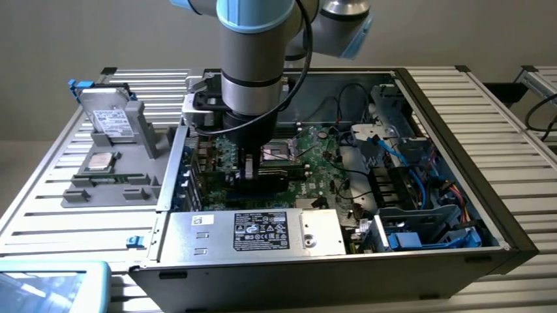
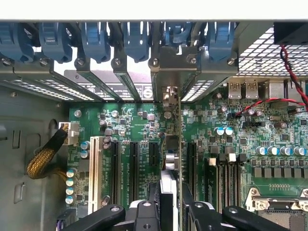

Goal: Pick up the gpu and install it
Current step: 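Insert the gpu into the slot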

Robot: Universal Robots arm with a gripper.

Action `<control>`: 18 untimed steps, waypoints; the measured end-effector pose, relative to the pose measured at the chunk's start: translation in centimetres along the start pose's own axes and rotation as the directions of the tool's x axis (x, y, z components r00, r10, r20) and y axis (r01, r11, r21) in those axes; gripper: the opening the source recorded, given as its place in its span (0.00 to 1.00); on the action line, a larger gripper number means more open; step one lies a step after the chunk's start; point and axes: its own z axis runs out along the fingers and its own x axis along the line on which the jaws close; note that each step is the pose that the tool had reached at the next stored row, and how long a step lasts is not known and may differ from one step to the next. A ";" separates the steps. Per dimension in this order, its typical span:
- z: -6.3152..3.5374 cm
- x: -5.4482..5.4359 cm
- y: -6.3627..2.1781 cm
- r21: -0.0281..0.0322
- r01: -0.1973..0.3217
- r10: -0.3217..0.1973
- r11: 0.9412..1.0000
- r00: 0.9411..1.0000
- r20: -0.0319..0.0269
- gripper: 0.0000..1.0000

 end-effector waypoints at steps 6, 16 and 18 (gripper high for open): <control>-0.01 -0.2 0.01 0.000 0.000 0.000 1.000 1.000 -0.002 0.28; 0.01 -0.3 0.05 0.001 0.000 0.000 1.000 1.000 -0.003 0.28; 0.03 -0.3 0.10 0.001 0.000 0.000 1.000 1.000 -0.003 0.28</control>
